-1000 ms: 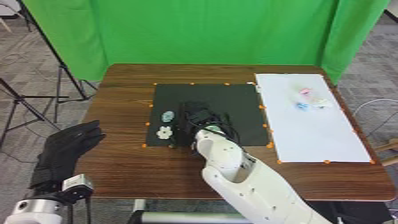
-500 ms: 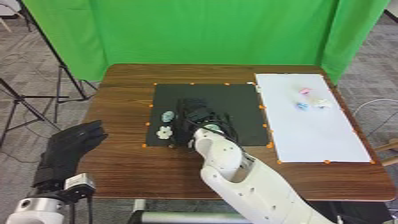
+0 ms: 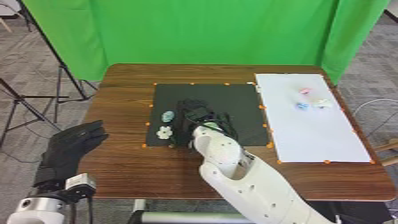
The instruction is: Arrange flowers
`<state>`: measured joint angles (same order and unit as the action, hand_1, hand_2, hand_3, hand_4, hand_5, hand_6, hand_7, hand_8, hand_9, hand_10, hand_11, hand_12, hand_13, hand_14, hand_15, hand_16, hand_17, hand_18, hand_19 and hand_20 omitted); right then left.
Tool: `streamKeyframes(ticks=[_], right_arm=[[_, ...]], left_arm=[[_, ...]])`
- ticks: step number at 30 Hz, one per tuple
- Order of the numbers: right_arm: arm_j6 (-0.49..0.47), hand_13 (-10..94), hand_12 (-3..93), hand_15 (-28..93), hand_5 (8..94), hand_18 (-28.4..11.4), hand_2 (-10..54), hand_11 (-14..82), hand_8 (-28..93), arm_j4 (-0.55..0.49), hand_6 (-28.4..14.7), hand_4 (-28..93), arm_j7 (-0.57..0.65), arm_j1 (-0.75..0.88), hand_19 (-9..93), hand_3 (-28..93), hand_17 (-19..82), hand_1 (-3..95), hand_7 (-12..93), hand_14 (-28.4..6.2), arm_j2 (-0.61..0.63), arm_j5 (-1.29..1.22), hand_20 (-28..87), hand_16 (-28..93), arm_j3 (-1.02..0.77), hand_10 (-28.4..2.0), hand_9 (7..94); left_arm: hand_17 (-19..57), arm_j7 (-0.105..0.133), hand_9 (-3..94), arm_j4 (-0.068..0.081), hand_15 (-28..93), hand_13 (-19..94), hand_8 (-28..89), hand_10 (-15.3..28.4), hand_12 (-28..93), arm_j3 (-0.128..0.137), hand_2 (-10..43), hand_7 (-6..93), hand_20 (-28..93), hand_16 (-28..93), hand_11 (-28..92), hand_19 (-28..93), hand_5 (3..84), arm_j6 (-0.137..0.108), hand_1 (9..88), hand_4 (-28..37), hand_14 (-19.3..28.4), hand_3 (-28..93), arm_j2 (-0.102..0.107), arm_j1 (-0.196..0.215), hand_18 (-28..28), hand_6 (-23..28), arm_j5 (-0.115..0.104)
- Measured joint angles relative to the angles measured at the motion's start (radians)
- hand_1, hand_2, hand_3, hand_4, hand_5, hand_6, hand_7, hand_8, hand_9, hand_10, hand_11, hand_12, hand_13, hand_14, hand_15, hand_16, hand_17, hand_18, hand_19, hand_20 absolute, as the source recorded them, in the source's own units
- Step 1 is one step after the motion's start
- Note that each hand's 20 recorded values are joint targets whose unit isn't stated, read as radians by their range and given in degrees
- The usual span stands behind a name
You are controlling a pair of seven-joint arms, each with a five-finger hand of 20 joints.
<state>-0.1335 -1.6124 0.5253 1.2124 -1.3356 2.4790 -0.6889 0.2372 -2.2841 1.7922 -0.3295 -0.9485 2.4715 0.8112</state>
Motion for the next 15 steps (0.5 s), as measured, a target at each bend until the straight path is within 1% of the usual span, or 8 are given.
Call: streamKeyframes(ticks=[3,6,8,12,15], right_arm=[[-0.006,55,17.0,78,55.7,-25.4,-9.5,33.9,-13,-0.017,-7.3,-28,0.000,0.008,88,84,23,33.6,21,-12.5,0.007,-0.007,24,18,-0.001,-18.8,55.3],[0.009,55,16.9,78,55.7,-25.6,-9.4,33.8,-13,-0.030,-7.6,-28,0.001,0.011,88,84,23,32.2,21,-12.6,0.016,-0.035,24,18,0.001,-19.2,54.8],[0.043,55,16.6,78,55.4,-25.8,-9.4,32.6,-13,-0.032,-8.0,-28,0.002,0.011,88,84,24,31.0,21,-12.6,0.021,-0.062,24,18,0.005,-19.7,53.4],[0.151,55,15.5,78,54.4,-26.4,-9.4,28.5,-13,-0.032,-8.6,-28,0.002,0.010,88,83,25,29.0,21,-13.2,0.031,-0.105,24,18,0.014,-20.2,51.2],[0.189,55,15.3,78,53.9,-26.7,-9.2,25.9,-13,-0.032,-8.9,-28,0.001,0.008,88,83,27,28.0,21,-13.5,0.033,-0.117,24,18,0.015,-20.7,49.7]], left_arm=[[-9.2,0.000,40.7,0.000,58,28,-9,22.0,10,0.001,5.8,15.2,15,-12,36,57,49.5,0.000,29.3,-9.9,28.0,83,-0.001,0.002,21.4,15.0,0.000],[-9.2,0.000,40.7,-0.001,58,28,-9,22.0,10,0.001,5.6,15.3,15,-12,36,57,49.5,0.000,29.3,-9.7,28.0,84,-0.001,0.006,21.5,15.0,0.000],[-9.2,-0.001,40.7,-0.001,58,28,-9,22.0,10,0.001,5.7,15.3,15,-12,36,57,49.5,0.000,29.3,-9.8,28.0,83,-0.002,0.007,21.5,15.0,0.000],[-9.2,-0.001,40.7,-0.001,58,28,-9,22.0,10,0.000,5.7,15.3,15,-12,36,57,49.5,0.000,29.3,-9.8,28.0,83,-0.002,0.008,21.4,15.0,0.000],[-9.2,-0.001,40.7,-0.001,58,28,-9,22.0,10,-0.001,5.7,15.3,15,-12,36,57,49.5,0.000,29.2,-9.7,28.0,83,-0.002,0.008,21.4,15.0,0.000]])
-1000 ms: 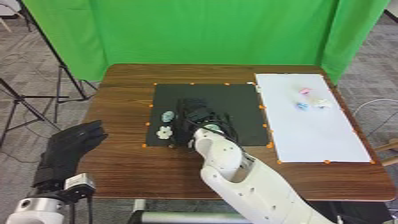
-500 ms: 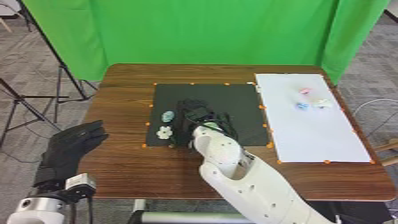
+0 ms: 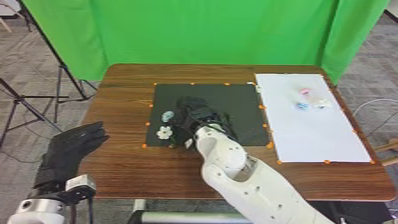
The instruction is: Arrange flowers
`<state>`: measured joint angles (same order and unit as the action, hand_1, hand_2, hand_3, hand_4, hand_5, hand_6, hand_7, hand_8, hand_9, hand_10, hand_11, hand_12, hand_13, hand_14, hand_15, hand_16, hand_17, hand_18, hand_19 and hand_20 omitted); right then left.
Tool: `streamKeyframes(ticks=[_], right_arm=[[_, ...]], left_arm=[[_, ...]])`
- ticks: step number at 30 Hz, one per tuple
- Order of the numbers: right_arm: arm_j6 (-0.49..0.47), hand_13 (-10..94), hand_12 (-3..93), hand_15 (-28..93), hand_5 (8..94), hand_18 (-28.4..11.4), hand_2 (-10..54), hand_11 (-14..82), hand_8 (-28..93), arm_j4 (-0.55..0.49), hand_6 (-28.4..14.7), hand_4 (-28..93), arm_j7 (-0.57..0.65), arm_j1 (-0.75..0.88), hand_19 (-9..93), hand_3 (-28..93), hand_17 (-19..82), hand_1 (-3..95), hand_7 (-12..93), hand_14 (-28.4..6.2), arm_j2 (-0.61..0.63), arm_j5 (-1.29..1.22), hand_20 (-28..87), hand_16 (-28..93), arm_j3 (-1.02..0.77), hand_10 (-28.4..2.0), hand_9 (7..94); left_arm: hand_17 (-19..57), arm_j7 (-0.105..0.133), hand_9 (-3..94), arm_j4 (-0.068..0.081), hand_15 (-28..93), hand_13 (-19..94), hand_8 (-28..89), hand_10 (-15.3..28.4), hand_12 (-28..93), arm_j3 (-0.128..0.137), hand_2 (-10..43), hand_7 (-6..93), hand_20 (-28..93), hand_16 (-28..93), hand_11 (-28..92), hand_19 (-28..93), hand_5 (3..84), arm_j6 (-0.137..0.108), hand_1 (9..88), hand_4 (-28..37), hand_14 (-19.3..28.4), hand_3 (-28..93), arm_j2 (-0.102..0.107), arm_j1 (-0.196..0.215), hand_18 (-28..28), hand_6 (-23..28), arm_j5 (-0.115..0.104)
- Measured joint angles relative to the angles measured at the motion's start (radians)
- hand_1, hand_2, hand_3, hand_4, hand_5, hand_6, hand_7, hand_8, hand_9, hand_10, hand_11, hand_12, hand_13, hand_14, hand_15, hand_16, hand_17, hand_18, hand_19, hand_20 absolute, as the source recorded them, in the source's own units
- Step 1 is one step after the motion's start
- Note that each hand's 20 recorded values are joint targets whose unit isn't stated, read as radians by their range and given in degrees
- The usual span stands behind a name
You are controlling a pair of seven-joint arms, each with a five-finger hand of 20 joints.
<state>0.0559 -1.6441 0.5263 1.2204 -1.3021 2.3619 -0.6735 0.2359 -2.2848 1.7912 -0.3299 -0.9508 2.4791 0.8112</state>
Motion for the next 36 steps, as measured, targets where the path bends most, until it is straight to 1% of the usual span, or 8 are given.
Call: streamKeyframes(ticks=[6,11,15,18,21,26,31,36], right_arm=[[0.006,56,15.0,79,52.6,-27.1,-7.3,21.1,-12,-0.015,-9.6,-28,-0.003,-0.001,89,81,28,24.6,19,-14.1,0.008,-0.009,23,17,0.005,-22.2,47.5],[0.051,56,15.3,78,51.0,-27.1,-4.0,18.8,-12,-0.042,-9.8,-28,-0.005,-0.010,90,80,29,21.8,18,-14.7,0.030,-0.031,21,16,0.034,-22.5,46.5],[0.109,56,15.6,78,49.4,-26.4,-2.6,18.0,-11,-0.090,-9.9,-28,-0.006,-0.040,91,80,30,20.9,17,-14.7,0.076,-0.081,20,16,0.067,-22.5,45.9],[0.118,55,15.9,78,48.3,-25.7,-1.0,17.7,-11,-0.142,-9.3,-28,-0.007,-0.077,91,81,30,21.2,17,-14.5,0.134,-0.150,18,16,0.073,-21.8,45.9],[0.085,55,16.0,77,48.2,-25.2,-0.4,17.5,-11,-0.178,-9.0,-28,-0.033,-0.105,92,81,30,21.6,17,-14.3,0.199,-0.221,17,16,0.018,-21.4,46.3],[-0.053,55,16.2,76,48.5,-24.7,-0.2,17.7,-11,-0.165,-8.6,-28,-0.058,-0.111,92,83,30,22.6,17,-14.1,0.303,-0.283,17,16,-0.165,-20.9,47.1],[-0.061,55,16.2,76,48.4,-24.2,-0.6,17.5,-11,-0.086,-8.6,-28,0.007,-0.111,92,84,29,23.3,18,-13.9,0.436,-0.280,16,16,-0.228,-20.7,46.8],[-0.091,55,16.2,76,48.3,-23.4,-0.4,17.4,-11,-0.031,-8.5,-28,0.062,-0.052,93,84,30,23.8,18,-13.3,0.520,-0.280,16,16,-0.335,-20.6,46.7]], left_arm=[[-9.2,-0.003,40.7,0.000,58,28,-9,22.0,10,0.000,5.6,15.3,15,-12,36,57,49.6,0.000,29.3,-9.7,28.0,83,-0.003,0.000,21.4,15.0,0.001],[-9.2,-0.002,40.7,-0.002,58,28,-9,22.0,10,0.001,5.6,15.3,14,-12,36,57,49.6,-0.001,29.3,-9.8,28.0,83,-0.008,0.010,21.4,15.0,0.001],[-9.2,0.002,40.7,-0.008,58,28,-9,22.0,10,0.002,5.7,15.3,14,-12,36,57,49.6,-0.006,29.3,-9.8,28.0,83,-0.009,0.027,21.4,15.0,0.000],[-9.1,0.011,40.6,-0.012,58,28,-9,22.1,10,0.001,5.7,15.3,14,-12,36,57,49.5,-0.014,29.3,-9.8,28.0,83,-0.007,0.040,21.4,15.1,-0.002],[-9.2,0.025,40.7,-0.017,58,28,-9,22.0,10,0.001,5.7,15.3,14,-12,36,57,49.5,-0.025,29.3,-9.8,28.0,83,-0.004,0.053,21.4,15.0,-0.005],[-9.2,0.050,40.6,-0.021,58,28,-9,22.1,10,-0.003,5.7,15.3,14,-12,36,57,49.5,-0.044,29.3,-9.8,28.0,83,0.007,0.070,21.5,15.0,-0.014],[-9.3,0.068,40.6,-0.021,58,28,-9,22.1,10,-0.012,5.8,15.3,14,-12,36,57,49.5,-0.053,29.3,-9.9,28.0,83,0.016,0.072,21.5,15.1,-0.021],[-9.2,0.079,40.6,-0.020,58,28,-9,22.1,10,-0.023,5.8,15.3,14,-12,36,57,49.5,-0.056,29.2,-9.9,28.0,83,0.022,0.070,21.5,15.0,-0.024]])
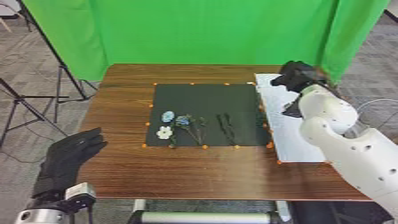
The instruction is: Arrange flowers
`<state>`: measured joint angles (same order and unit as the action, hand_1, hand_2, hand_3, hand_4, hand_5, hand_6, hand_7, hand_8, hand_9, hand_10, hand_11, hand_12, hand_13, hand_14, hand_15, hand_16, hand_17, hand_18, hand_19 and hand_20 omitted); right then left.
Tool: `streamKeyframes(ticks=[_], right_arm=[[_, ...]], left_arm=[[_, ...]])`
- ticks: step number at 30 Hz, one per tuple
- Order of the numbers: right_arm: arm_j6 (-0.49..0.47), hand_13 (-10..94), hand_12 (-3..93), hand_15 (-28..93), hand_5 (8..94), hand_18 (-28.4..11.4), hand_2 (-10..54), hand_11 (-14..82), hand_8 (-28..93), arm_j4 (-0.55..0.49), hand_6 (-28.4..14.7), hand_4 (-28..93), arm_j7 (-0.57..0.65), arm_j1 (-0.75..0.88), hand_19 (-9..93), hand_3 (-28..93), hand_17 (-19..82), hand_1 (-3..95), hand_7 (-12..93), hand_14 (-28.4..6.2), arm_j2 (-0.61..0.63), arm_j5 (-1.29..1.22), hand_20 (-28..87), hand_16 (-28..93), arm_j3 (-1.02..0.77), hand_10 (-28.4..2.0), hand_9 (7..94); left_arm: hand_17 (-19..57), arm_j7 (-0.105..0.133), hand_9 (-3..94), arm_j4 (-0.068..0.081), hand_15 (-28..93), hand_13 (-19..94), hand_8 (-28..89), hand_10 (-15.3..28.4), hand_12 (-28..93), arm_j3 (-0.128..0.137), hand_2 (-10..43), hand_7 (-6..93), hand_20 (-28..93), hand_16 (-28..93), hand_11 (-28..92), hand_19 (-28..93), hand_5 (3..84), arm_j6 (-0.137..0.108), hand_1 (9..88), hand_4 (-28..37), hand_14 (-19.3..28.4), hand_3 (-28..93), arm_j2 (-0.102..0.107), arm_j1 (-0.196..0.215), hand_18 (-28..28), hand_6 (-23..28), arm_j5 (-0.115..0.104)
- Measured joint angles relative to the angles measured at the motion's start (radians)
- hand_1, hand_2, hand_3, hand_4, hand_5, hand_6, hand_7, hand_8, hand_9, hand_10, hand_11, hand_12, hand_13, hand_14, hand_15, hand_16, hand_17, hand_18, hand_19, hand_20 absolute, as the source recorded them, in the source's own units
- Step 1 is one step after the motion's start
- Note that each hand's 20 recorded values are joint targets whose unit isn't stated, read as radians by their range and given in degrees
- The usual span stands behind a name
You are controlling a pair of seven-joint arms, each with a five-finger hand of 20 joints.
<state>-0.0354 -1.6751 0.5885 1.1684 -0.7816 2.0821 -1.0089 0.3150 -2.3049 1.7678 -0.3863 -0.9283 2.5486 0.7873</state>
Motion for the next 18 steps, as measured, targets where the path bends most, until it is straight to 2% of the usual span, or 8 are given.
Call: streamKeyframes(ticks=[7,18], right_arm=[[-0.006,56,16.3,76,48.4,-22.9,-0.5,17.9,-12,0.054,-7.8,-28,0.036,0.057,93,85,31,25.0,19,-12.9,0.076,-0.001,16,16,-0.071,-20.0,47.3],[-0.027,56,16.0,76,49.3,-22.7,-1.0,17.7,-12,0.090,-7.1,-28,0.046,0.070,93,85,31,25.5,20,-12.8,0.071,0.036,16,16,-0.088,-19.6,47.6]], left_arm=[[-9.2,0.000,40.6,0.001,58,28,-9,22.1,10,-0.007,5.9,15.2,14,-12,36,57,49.6,0.001,29.3,-9.9,28.0,83,0.001,-0.011,21.5,15.1,0.001],[-9.2,0.000,40.7,0.005,58,28,-9,22.1,10,-0.014,6.0,15.3,14,-12,36,57,49.5,0.002,29.2,-9.8,28.0,83,0.001,-0.026,21.4,15.1,0.001]])
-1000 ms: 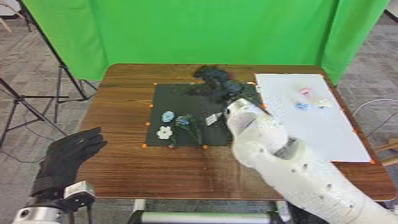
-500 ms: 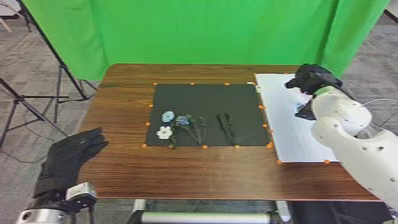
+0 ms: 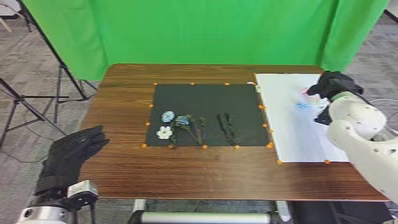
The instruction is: Arrange flowers
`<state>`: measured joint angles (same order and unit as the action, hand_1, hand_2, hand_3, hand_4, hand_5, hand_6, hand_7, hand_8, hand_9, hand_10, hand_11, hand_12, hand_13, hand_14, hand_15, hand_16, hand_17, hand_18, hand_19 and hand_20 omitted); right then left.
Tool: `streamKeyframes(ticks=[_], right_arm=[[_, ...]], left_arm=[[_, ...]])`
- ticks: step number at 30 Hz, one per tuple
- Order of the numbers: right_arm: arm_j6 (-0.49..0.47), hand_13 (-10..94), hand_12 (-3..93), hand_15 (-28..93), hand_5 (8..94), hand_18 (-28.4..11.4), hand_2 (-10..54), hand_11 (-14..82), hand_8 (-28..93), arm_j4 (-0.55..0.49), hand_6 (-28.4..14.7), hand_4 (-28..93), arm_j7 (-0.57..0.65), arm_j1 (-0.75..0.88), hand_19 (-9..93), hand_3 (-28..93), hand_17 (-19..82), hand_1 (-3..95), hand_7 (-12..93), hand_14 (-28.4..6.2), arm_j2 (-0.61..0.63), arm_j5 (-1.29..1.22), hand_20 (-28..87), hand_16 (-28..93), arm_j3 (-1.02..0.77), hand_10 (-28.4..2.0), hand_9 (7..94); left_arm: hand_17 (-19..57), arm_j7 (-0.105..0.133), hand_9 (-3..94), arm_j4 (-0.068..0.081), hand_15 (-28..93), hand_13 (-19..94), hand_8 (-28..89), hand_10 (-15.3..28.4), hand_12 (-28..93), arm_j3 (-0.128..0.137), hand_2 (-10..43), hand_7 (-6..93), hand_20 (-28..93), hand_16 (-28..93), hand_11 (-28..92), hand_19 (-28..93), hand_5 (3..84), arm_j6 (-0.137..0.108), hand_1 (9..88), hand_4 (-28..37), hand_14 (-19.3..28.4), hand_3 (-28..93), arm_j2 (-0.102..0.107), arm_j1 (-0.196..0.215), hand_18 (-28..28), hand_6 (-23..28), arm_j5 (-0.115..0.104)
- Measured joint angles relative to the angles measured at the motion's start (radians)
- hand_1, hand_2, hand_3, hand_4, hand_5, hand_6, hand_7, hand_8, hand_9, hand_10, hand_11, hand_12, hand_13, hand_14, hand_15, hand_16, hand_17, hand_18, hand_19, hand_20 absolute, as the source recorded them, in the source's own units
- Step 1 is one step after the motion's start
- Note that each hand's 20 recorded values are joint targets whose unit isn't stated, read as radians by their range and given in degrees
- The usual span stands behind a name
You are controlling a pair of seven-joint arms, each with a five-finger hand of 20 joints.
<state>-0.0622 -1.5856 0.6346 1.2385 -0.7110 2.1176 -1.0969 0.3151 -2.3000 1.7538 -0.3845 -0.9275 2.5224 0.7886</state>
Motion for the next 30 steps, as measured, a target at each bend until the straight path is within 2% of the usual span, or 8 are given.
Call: streamKeyframes(ticks=[11,17,30], right_arm=[[0.013,57,16.2,76,49.5,-22.7,-1.7,17.7,-13,-0.030,-6.5,-28,-0.047,0.062,93,85,31,25.8,20,-12.3,-0.004,0.117,17,16,0.004,-19.5,47.8],[0.006,57,17.6,77,49.7,-22.6,-2.2,23.8,-13,-0.038,-6.4,-28,-0.065,0.071,93,85,31,26.2,20,-12.2,-0.017,0.113,17,17,0.025,-18.9,49.6],[-0.054,57,16.7,77,48.8,-22.9,-3.2,24.2,-12,0.009,-6.3,-28,-0.002,0.051,93,85,32,26.3,19,-12.3,-0.077,0.118,18,17,0.050,-19.2,50.1]], left_arm=[[-9.3,0.000,40.6,0.000,58,28,-9,22.1,10,0.000,6.0,15.2,14,-12,36,57,49.6,0.000,29.1,-10.0,28.0,84,-0.001,0.002,21.5,15.1,0.000],[-9.2,-0.001,40.6,0.000,58,28,-9,22.1,10,0.000,6.0,15.1,14,-12,36,57,49.5,0.001,29.1,-9.9,28.0,84,-0.004,0.001,21.4,15.2,0.000],[-9.2,-0.003,40.6,0.002,58,28,-9,22.1,10,-0.004,6.1,15.2,14,-12,36,57,49.6,0.002,29.2,-9.8,28.0,84,-0.006,-0.002,21.5,15.1,0.001]])
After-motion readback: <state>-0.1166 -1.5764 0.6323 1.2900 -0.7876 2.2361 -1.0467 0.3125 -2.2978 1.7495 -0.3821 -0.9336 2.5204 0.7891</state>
